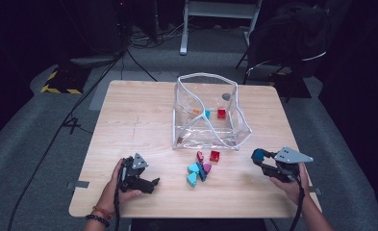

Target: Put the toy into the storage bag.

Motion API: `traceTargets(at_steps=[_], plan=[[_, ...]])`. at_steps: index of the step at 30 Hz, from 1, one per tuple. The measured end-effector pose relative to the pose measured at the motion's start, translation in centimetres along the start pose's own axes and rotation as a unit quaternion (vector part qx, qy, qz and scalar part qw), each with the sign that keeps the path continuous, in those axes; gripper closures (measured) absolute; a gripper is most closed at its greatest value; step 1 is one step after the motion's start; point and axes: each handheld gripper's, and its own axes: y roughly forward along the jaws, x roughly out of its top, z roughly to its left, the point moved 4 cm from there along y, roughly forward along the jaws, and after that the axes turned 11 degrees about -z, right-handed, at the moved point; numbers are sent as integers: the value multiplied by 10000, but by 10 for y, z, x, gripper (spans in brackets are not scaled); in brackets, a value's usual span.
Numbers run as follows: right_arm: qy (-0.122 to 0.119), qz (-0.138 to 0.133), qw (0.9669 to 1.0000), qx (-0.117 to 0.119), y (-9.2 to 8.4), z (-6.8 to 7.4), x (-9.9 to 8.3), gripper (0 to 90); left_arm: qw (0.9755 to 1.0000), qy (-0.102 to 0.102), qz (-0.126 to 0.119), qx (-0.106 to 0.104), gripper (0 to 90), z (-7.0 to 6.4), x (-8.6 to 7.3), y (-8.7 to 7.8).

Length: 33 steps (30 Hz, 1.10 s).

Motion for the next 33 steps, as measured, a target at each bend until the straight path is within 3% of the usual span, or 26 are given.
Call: traceTargets(at_steps=[7, 20, 33], plan=[[258, -372, 9988, -177, -11, -22, 20, 577, 10000, 1, 2, 2, 5, 0, 0, 0], [82, -823, 9959, -368, -13, -40, 87, 577, 10000, 1, 2, 2, 5, 0, 0, 0], [-230, -905, 9955, -148, 9, -27, 137, 576, 10000, 1, 3, 2, 5, 0, 0, 0]])
